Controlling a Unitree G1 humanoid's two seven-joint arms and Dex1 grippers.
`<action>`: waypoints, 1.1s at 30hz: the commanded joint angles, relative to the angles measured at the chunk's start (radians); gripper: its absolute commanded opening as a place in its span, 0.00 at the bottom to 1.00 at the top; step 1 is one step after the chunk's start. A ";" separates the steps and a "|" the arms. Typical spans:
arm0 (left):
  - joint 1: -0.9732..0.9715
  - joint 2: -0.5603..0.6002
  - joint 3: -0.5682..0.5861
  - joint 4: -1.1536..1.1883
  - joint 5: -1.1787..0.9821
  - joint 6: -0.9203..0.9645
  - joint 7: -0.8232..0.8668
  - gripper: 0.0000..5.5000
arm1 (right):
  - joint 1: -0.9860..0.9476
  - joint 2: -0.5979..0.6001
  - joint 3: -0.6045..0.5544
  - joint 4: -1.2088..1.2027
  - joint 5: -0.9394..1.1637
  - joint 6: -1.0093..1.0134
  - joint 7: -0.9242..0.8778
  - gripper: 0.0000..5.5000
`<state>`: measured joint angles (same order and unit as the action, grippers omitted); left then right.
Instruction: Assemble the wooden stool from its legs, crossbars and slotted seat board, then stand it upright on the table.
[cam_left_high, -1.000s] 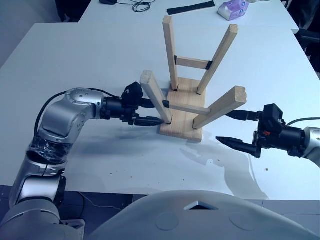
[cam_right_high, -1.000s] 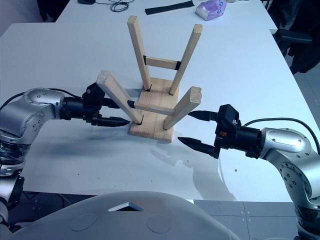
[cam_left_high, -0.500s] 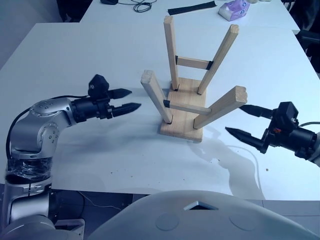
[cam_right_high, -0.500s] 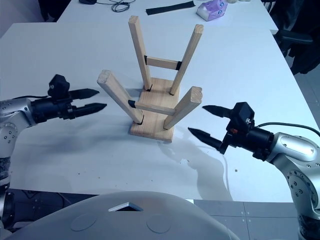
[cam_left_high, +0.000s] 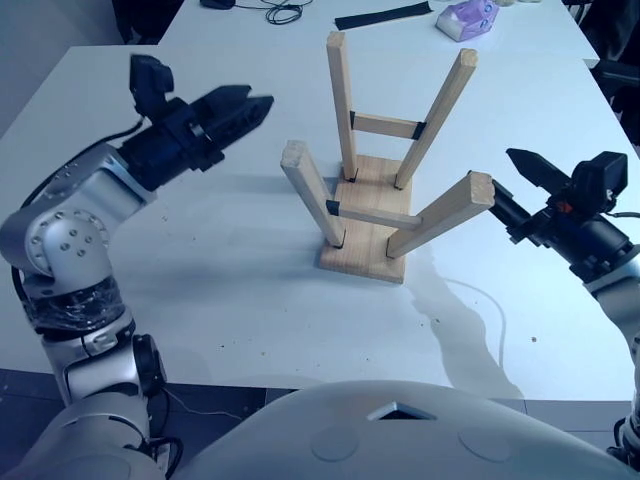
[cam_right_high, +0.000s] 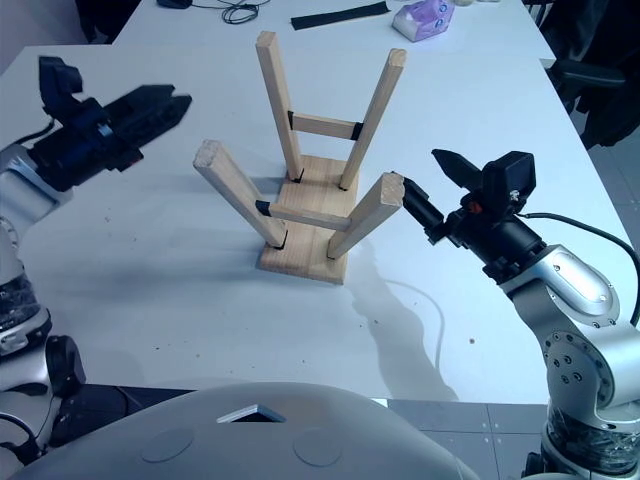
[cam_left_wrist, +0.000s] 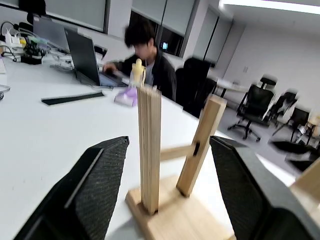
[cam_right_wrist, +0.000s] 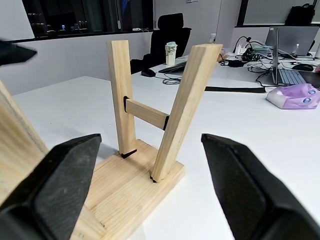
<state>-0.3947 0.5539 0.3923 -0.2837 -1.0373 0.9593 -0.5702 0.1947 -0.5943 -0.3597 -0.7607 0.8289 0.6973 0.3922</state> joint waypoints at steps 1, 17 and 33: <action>-0.110 -0.011 0.008 -0.034 -0.198 0.065 0.032 0.55 | -0.007 -0.006 0.021 0.001 0.008 0.011 0.000 0.68; -0.301 -0.002 -0.150 -0.070 -0.613 0.045 0.305 0.55 | -0.036 -0.010 0.061 0.005 0.011 0.012 0.007 0.68; -0.139 -0.118 -0.332 0.004 -0.414 -0.009 0.232 0.55 | -0.034 -0.017 0.124 0.015 -0.051 -0.001 0.004 0.68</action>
<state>-0.5122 0.4452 0.0640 -0.3094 -1.4253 0.9111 -0.3816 0.1536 -0.6116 -0.2376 -0.7377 0.7956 0.7045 0.4047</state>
